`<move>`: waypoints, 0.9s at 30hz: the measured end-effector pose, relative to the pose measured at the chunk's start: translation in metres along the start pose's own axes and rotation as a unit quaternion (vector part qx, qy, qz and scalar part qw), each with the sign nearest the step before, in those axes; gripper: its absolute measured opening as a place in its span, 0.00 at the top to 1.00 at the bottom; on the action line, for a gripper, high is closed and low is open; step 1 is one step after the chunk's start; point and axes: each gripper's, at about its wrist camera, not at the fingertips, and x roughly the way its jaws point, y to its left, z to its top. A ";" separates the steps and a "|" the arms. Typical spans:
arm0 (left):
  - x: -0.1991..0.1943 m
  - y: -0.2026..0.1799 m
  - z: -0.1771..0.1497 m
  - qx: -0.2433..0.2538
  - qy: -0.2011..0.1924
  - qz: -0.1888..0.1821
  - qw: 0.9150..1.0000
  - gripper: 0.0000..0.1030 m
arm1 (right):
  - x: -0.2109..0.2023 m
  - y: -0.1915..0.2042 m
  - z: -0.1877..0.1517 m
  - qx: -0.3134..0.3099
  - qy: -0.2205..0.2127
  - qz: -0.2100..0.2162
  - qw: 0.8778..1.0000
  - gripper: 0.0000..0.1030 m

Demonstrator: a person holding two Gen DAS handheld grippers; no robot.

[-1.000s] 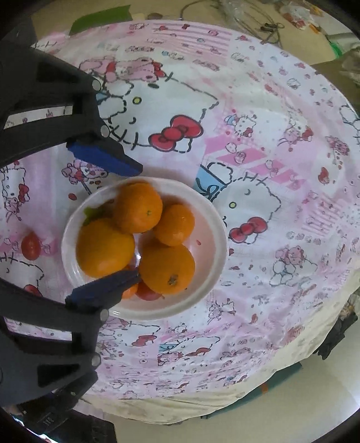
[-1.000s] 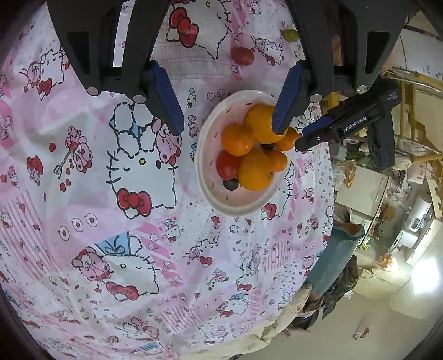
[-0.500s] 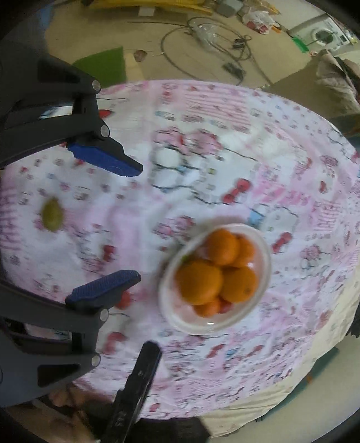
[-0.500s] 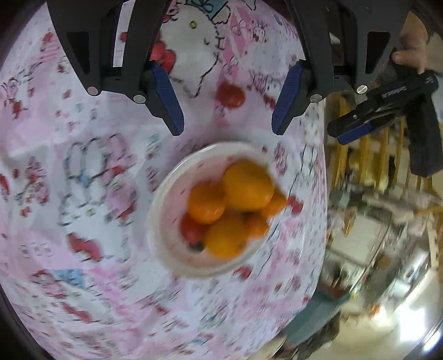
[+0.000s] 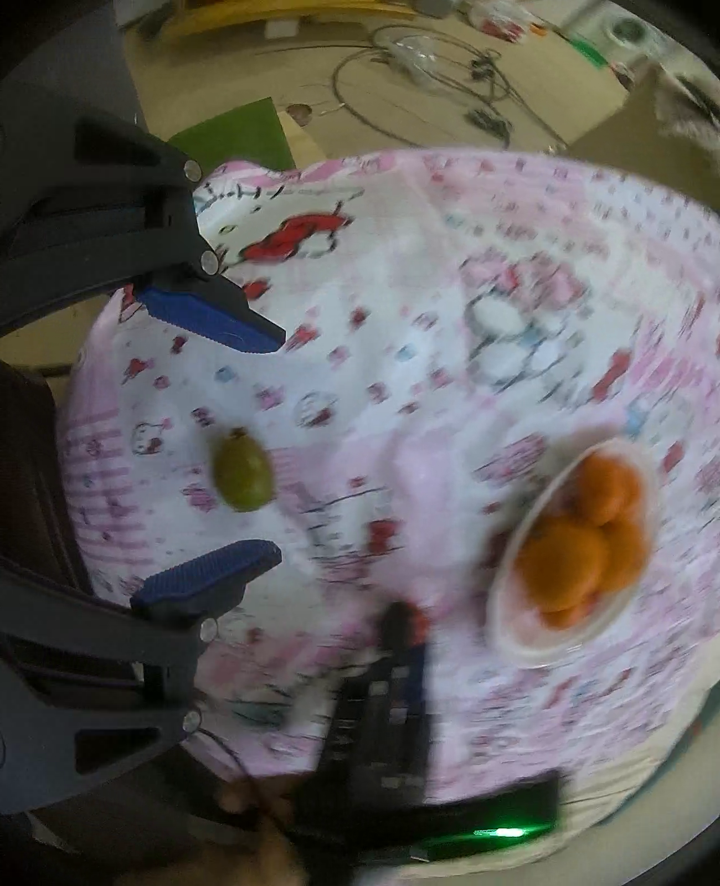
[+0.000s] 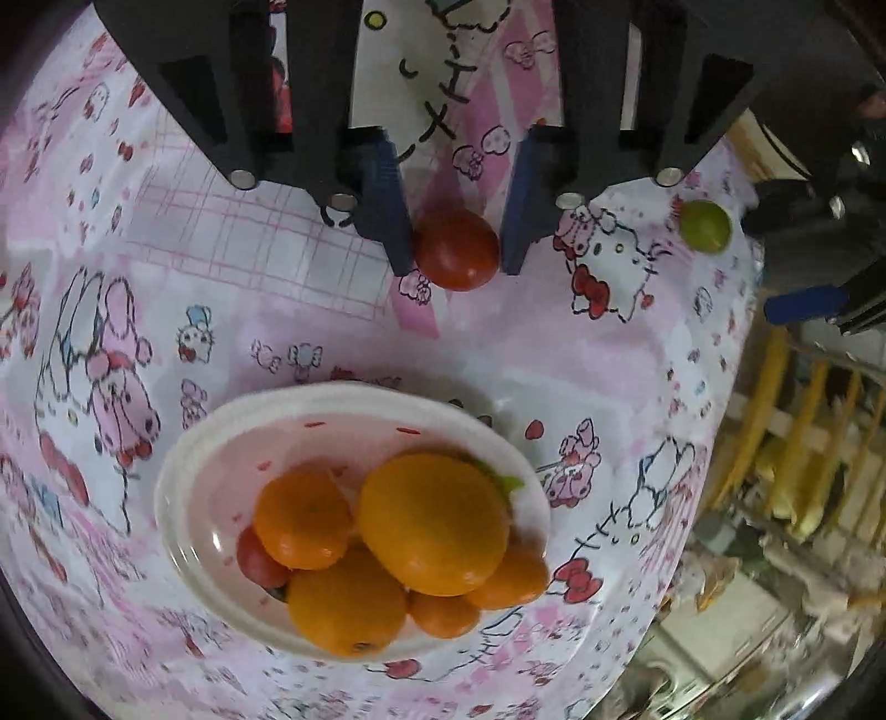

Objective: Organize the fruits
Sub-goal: 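Grasp the red tomato with the right gripper while the left gripper grasps the green lime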

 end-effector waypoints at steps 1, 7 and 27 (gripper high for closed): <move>0.003 -0.003 -0.002 0.006 0.004 -0.001 1.000 0.35 | 0.000 0.001 0.001 -0.007 -0.001 -0.004 1.000 0.68; 0.022 -0.024 -0.005 0.050 0.024 0.016 0.998 0.36 | -0.012 -0.005 0.002 0.005 -0.017 0.006 1.000 0.69; 0.008 -0.029 0.002 0.065 0.001 0.040 0.997 0.76 | -0.044 -0.017 0.006 0.032 -0.058 0.033 0.997 0.69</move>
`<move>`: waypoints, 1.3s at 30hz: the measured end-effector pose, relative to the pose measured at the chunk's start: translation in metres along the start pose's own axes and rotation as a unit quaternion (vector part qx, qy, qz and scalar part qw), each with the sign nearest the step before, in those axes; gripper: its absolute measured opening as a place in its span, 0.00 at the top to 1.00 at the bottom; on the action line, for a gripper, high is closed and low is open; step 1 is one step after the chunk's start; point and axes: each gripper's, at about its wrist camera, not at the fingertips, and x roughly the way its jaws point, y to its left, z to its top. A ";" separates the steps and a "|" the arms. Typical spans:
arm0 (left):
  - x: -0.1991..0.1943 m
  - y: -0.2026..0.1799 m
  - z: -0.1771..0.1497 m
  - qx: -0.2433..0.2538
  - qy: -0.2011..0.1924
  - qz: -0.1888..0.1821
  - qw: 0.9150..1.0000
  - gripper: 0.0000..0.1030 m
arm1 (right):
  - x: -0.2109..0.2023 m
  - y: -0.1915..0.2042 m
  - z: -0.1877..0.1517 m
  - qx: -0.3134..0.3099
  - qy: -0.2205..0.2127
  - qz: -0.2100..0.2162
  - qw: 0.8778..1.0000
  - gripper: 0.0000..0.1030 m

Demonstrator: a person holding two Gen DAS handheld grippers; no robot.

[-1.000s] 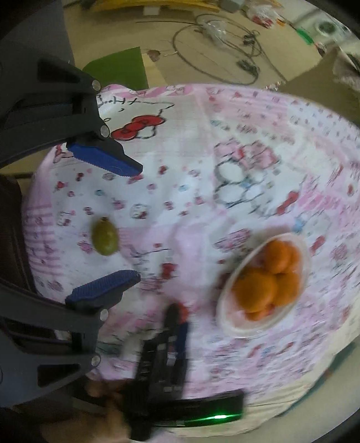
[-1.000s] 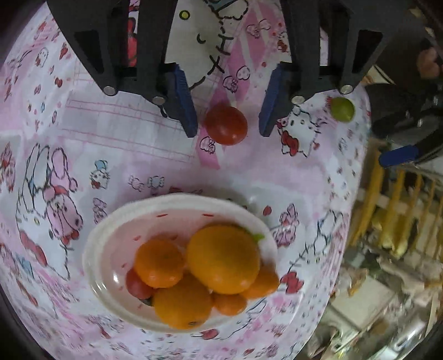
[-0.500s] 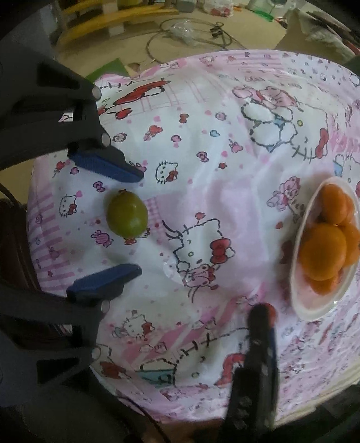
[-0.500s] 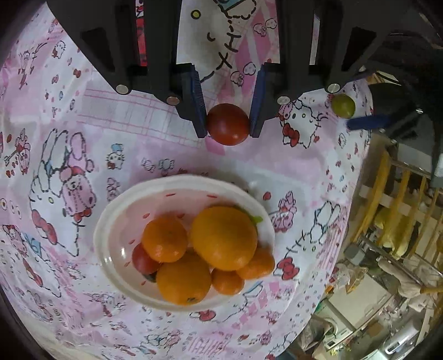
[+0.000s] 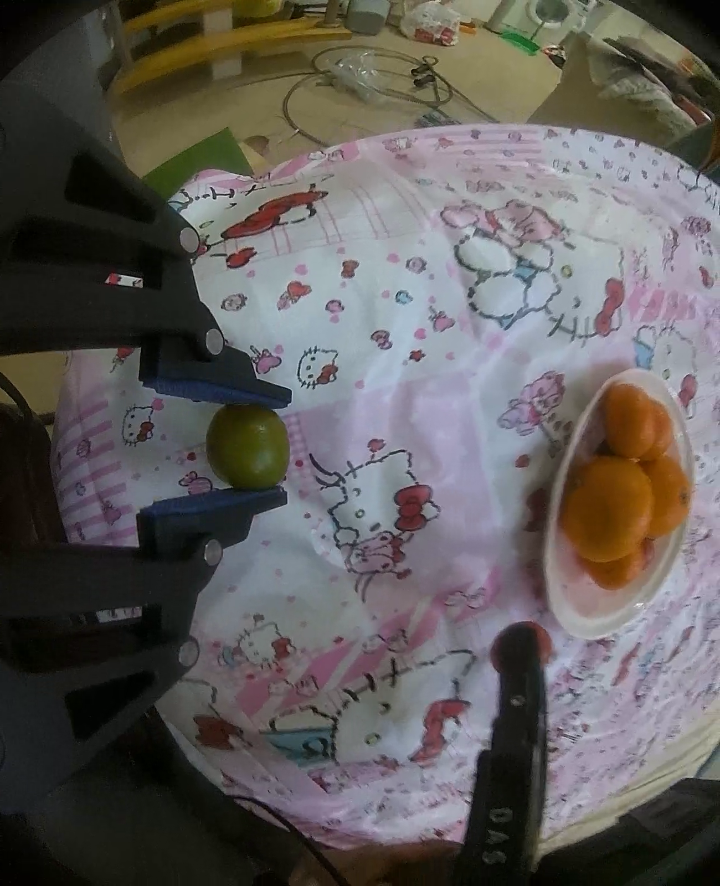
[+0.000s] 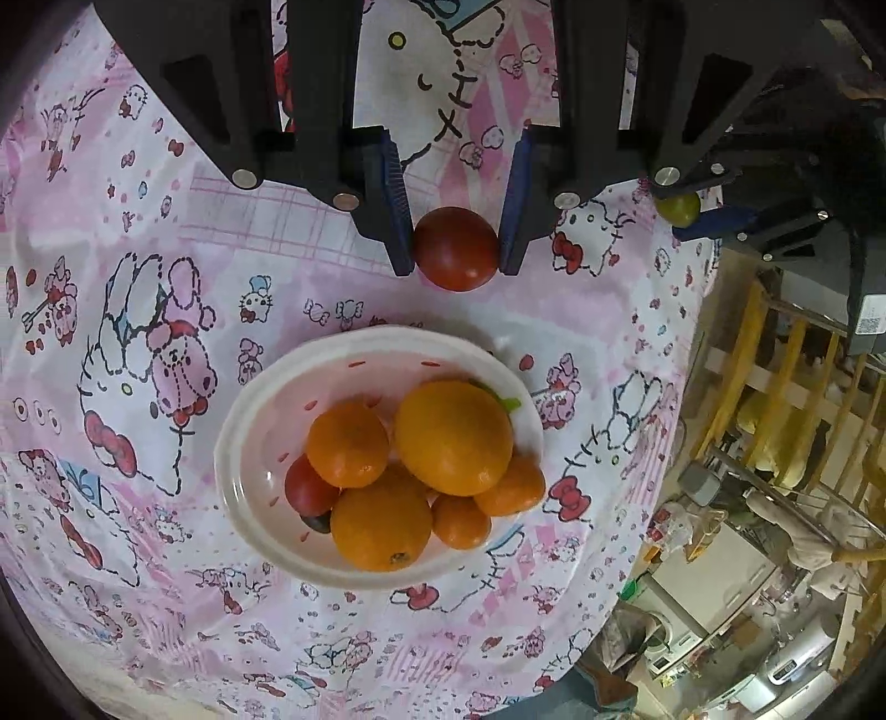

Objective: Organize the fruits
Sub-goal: 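Grasp the red tomato with the right gripper while the left gripper grasps the green lime, then carry the tomato and lime onto the plate and open both grippers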

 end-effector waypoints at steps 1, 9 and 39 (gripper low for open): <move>-0.004 0.002 0.001 -0.005 -0.003 -0.003 1.000 0.76 | -0.002 -0.001 0.001 0.001 -0.002 0.002 1.000 0.69; -0.029 0.017 0.028 -0.043 -0.044 -0.010 0.998 0.76 | -0.030 -0.008 0.011 0.023 -0.039 0.027 0.999 0.69; 0.007 0.023 0.128 -0.033 -0.077 -0.011 0.996 0.76 | -0.047 -0.100 0.058 0.153 -0.112 0.050 0.980 0.68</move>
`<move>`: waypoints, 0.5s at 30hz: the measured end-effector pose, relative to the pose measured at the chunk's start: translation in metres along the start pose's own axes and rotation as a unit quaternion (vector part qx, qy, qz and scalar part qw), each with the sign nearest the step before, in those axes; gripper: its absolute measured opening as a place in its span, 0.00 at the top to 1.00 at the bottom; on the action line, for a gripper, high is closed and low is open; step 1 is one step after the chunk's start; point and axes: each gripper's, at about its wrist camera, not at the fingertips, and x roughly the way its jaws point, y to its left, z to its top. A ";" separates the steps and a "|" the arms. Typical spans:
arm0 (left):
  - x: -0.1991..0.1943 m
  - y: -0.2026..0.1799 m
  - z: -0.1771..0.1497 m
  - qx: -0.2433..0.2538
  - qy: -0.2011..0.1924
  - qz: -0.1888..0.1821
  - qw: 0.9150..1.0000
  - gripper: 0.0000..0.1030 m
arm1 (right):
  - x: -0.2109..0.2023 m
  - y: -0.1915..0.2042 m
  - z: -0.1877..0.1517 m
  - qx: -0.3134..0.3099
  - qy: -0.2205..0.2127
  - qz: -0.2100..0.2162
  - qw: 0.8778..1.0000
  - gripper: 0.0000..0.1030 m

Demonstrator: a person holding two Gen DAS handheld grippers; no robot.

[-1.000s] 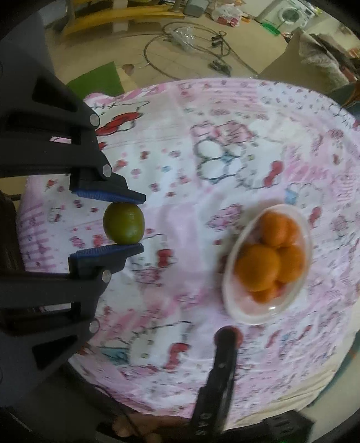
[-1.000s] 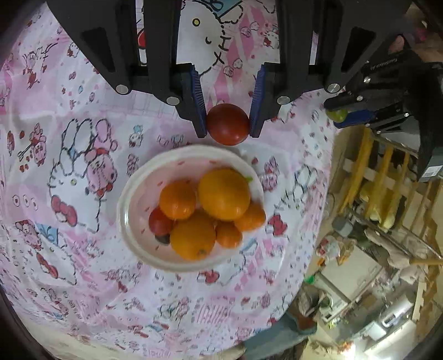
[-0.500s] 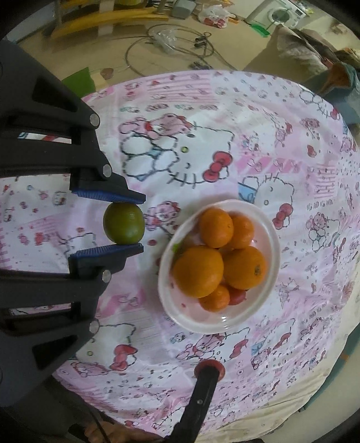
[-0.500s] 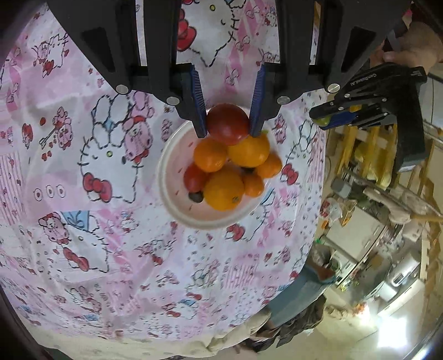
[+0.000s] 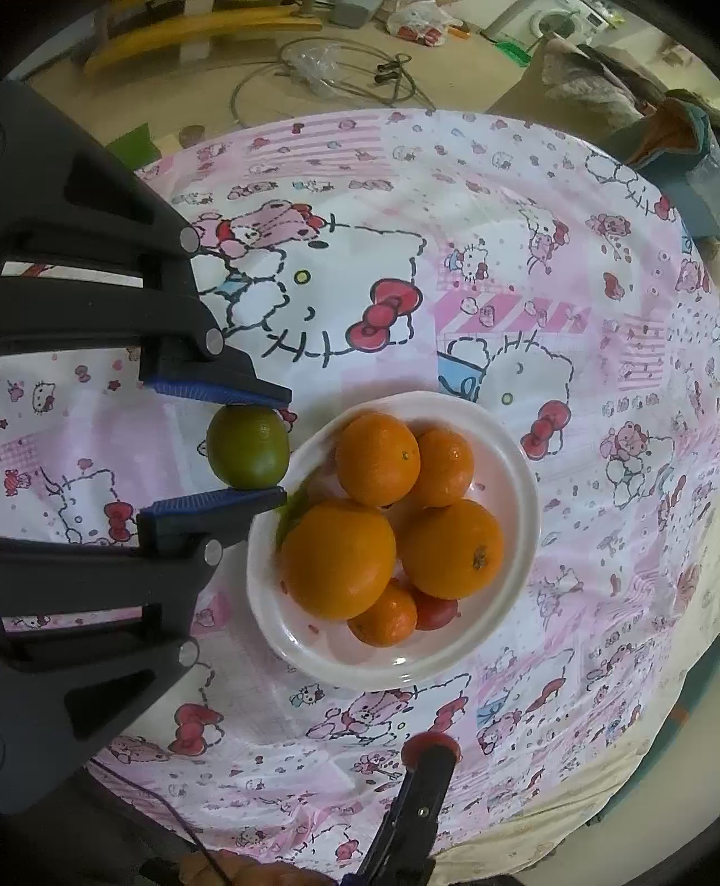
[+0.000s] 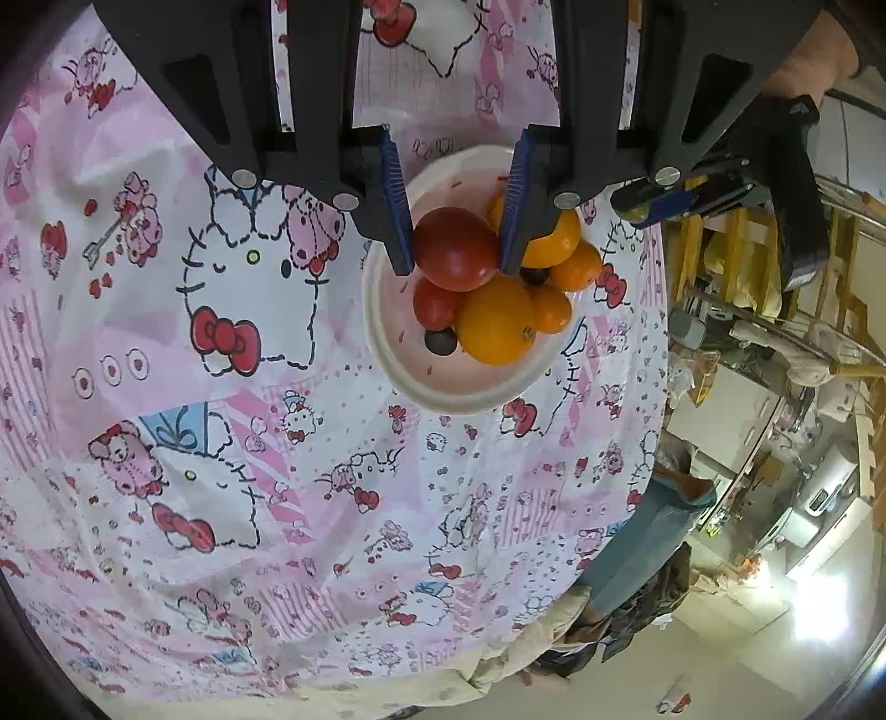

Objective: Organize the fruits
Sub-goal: 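Carry the tomato and lime onto the plate and open both grippers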

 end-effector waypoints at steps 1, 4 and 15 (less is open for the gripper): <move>0.001 0.000 0.001 -0.001 0.000 -0.003 1.000 0.76 | 0.003 -0.001 0.001 0.002 0.002 0.001 1.000 0.68; 0.006 -0.002 0.006 0.008 -0.008 -0.006 1.000 0.76 | 0.014 -0.006 0.003 0.010 0.010 -0.001 1.000 0.68; 0.027 -0.010 0.017 0.033 -0.001 -0.022 0.999 0.76 | 0.043 -0.019 0.007 0.027 0.032 0.002 0.999 0.68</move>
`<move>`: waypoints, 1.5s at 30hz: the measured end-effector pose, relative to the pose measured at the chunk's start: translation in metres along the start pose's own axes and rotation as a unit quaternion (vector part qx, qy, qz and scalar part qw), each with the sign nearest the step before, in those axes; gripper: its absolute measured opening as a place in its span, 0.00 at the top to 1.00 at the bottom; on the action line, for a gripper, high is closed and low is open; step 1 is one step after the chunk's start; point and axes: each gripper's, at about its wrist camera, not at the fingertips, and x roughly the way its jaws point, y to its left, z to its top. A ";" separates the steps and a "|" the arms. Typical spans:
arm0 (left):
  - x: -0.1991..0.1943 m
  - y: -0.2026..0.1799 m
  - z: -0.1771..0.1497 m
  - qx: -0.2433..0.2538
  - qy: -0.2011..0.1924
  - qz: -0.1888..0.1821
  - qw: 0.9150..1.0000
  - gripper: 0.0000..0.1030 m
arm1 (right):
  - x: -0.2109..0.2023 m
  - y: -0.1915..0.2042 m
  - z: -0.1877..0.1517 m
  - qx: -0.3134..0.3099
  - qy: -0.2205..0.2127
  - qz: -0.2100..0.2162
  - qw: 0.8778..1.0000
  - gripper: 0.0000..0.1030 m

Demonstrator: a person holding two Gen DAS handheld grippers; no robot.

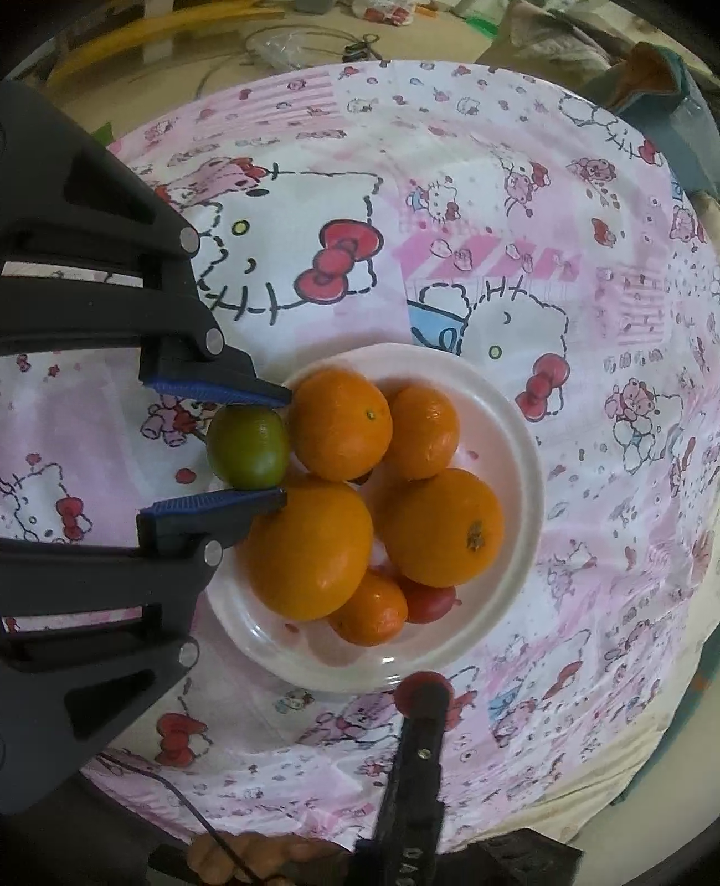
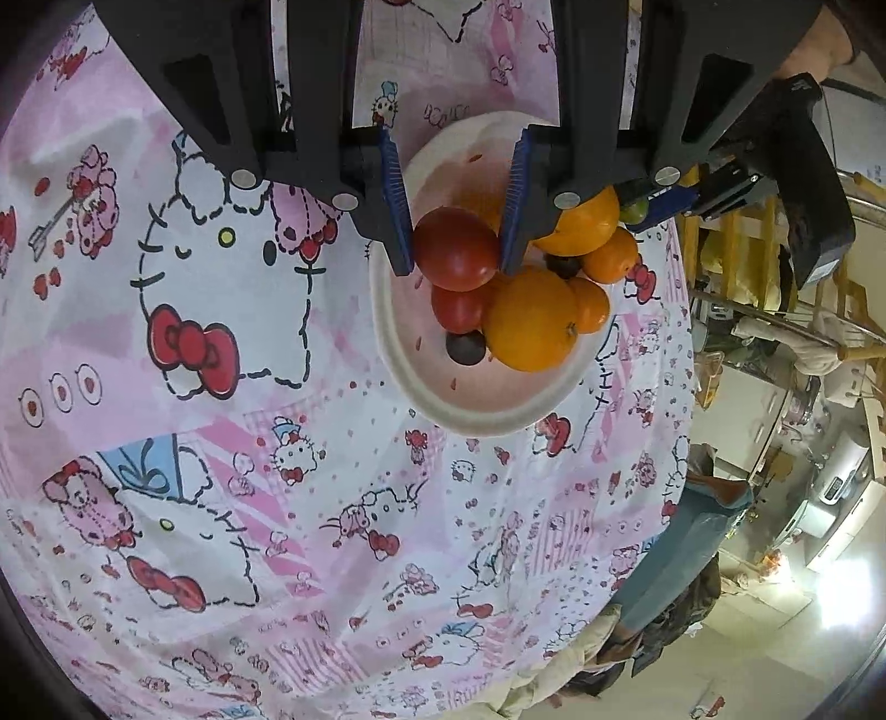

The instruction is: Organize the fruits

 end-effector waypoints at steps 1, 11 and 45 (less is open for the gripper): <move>0.000 0.001 0.002 -0.003 0.000 -0.004 1.000 0.75 | 0.001 0.000 0.001 0.001 -0.001 0.001 1.000 0.67; 0.004 0.019 0.000 -0.051 0.015 -0.012 0.999 0.41 | 0.001 -0.005 0.004 0.026 -0.008 0.030 0.999 0.36; -0.128 -0.015 -0.106 -0.102 -0.207 0.110 0.967 0.00 | -0.109 0.076 -0.130 -0.133 -0.173 -0.122 0.968 0.00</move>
